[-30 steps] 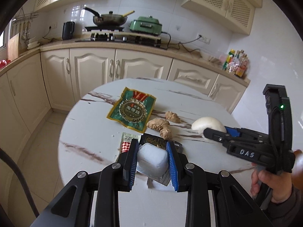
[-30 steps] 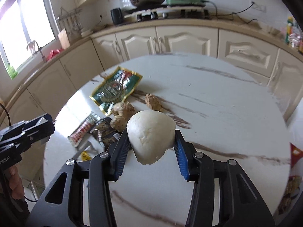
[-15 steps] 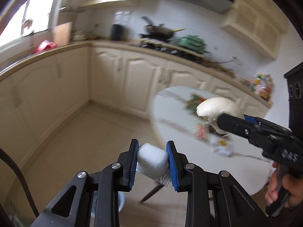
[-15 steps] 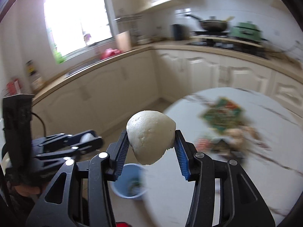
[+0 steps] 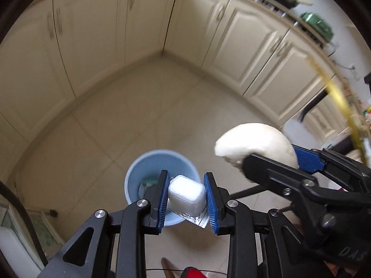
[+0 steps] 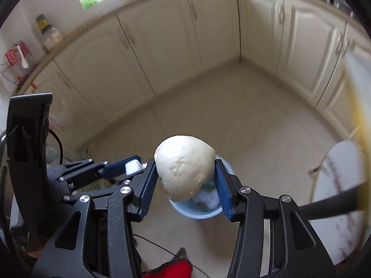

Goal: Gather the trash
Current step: 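Carry both items over the blue bin and open both tools, then bring both open tools back to the table, then grasp the red-checked sachet with the left tool while the right tool grasps the dark wrapper, then carry both items over the blue bin and open both tools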

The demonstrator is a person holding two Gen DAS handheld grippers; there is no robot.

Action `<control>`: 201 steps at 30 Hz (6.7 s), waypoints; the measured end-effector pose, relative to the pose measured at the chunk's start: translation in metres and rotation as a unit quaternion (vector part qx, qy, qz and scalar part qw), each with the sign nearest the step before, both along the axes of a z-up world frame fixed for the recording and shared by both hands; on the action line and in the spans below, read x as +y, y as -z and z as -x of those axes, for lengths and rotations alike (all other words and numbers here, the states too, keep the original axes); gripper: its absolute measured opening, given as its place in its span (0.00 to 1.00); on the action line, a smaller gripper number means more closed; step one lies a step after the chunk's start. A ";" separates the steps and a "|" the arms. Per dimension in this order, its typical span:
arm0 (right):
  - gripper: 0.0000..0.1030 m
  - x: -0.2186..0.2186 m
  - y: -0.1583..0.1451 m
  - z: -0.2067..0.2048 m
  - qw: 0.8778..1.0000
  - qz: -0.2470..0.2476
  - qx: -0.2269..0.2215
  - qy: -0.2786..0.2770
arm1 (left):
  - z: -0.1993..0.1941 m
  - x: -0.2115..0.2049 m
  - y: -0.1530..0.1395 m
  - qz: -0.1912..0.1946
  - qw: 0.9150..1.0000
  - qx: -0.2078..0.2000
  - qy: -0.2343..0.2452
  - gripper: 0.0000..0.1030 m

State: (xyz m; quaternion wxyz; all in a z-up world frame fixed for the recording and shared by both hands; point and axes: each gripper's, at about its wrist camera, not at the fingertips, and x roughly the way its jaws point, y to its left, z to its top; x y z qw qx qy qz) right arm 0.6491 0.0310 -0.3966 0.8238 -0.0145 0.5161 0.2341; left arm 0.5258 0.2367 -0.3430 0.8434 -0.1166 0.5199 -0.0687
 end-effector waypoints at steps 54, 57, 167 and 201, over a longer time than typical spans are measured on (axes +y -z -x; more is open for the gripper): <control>1.00 -0.105 -0.282 0.208 0.930 -0.009 -0.346 0.124 | 0.251 -0.144 -0.257 -0.102 0.913 -0.392 -0.057 0.97; 1.00 -0.117 -0.303 0.239 0.915 0.001 -0.377 0.143 | 0.289 -0.164 -0.261 -0.100 0.898 -0.425 -0.054 0.98; 0.23 -0.261 -0.212 0.123 0.962 0.044 -0.207 0.174 | 0.081 -0.191 -0.223 0.029 0.961 -0.223 0.161 0.11; 0.40 0.008 0.138 -0.055 0.995 0.008 0.094 0.028 | -0.021 0.028 0.032 0.005 0.994 0.100 -0.043 0.12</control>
